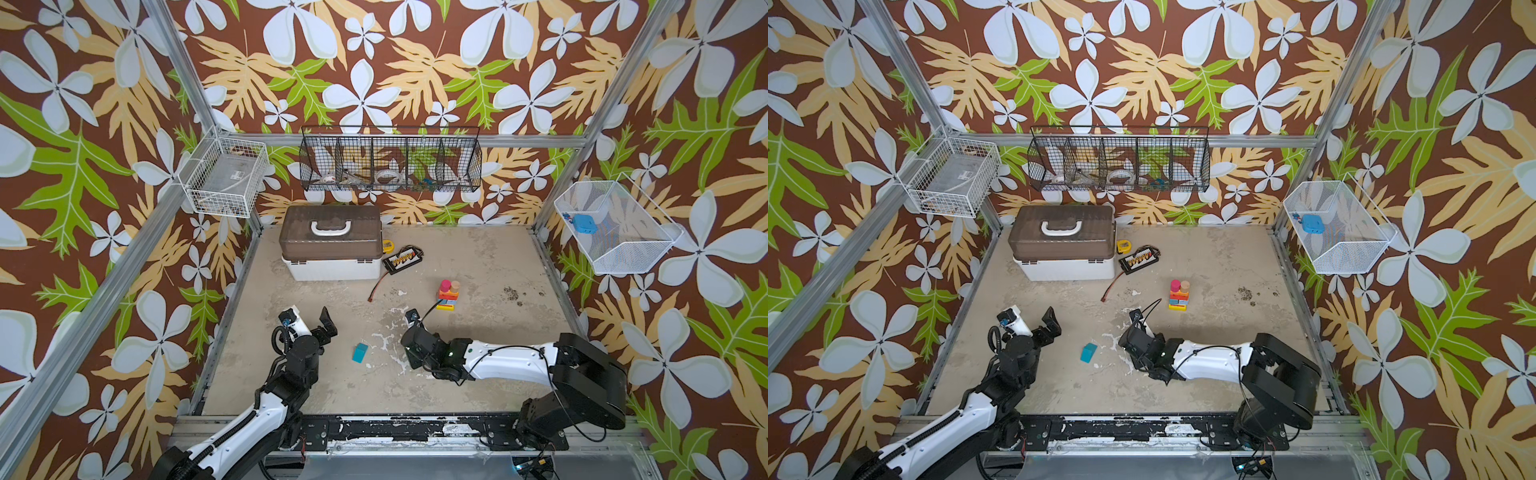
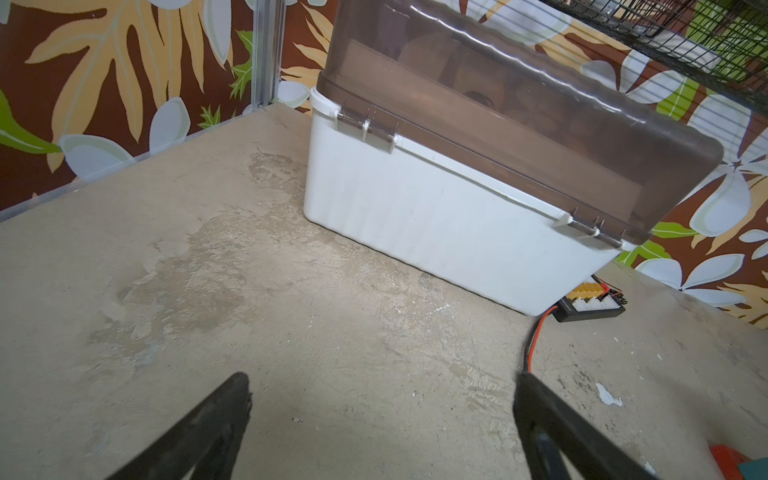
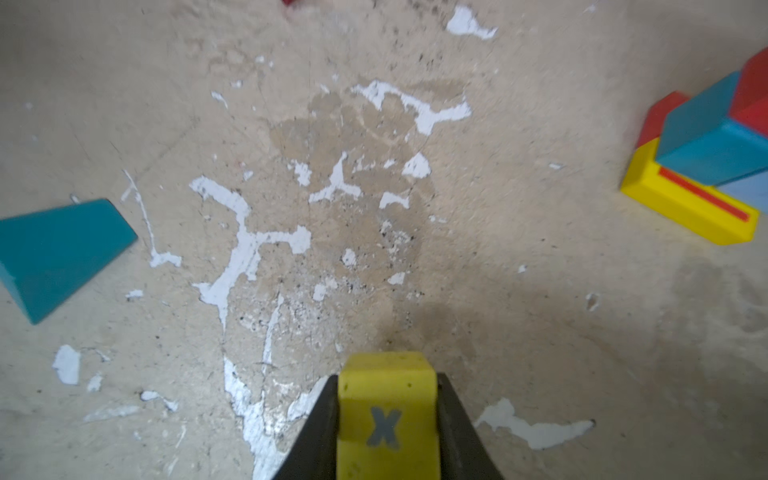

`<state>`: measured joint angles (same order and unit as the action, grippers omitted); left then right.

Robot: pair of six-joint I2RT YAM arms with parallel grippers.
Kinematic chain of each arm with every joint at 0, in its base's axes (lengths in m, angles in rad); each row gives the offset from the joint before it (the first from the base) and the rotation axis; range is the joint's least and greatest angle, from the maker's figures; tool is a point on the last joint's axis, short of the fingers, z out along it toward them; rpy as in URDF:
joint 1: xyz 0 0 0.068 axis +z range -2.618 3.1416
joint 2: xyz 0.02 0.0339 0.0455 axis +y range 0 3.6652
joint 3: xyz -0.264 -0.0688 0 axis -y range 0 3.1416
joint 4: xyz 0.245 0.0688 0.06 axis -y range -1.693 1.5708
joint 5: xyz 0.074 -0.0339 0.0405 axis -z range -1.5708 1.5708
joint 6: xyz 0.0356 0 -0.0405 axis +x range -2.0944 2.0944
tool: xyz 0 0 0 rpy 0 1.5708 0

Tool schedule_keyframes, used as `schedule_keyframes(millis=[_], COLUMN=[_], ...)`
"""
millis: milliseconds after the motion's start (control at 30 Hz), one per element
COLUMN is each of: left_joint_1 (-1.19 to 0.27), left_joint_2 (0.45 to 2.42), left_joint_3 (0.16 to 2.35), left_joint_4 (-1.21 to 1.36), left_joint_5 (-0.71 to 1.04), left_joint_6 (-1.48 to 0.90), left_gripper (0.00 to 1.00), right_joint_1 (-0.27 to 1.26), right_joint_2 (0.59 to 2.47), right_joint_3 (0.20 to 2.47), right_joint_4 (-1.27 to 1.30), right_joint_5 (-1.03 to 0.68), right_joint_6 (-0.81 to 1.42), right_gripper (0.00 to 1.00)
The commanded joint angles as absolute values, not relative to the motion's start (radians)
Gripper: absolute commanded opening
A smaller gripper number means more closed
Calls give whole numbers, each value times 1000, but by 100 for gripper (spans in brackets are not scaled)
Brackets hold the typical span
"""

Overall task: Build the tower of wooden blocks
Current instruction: 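Close the right gripper on the yellow X cube and lift it, then carry the yellow X cube with the right gripper above the tower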

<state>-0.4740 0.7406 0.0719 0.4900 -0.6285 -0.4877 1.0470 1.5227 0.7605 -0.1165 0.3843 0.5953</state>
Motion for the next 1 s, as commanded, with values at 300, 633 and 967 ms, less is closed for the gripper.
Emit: schedule_keyframes(millis=[300,633,967], left_joint_1=[-473,-473,-492], left_joint_2=[713,709,710], left_joint_3=[51,46,24], left_joint_4=[560,572,651], left_joint_5=[-537,-514,-371], left_joint_6=[-439,-431,-361], left_gripper=[99,99,100], right_joint_1=[924,713,655], right_joint_2=[1253,1257,1441], right_joint_3=[879,1205,1353], right_joint_4=[-387,-634,-662], right_joint_5=[493,434,499], right_joint_6=[691,572,564], right_gripper=[12,0,0])
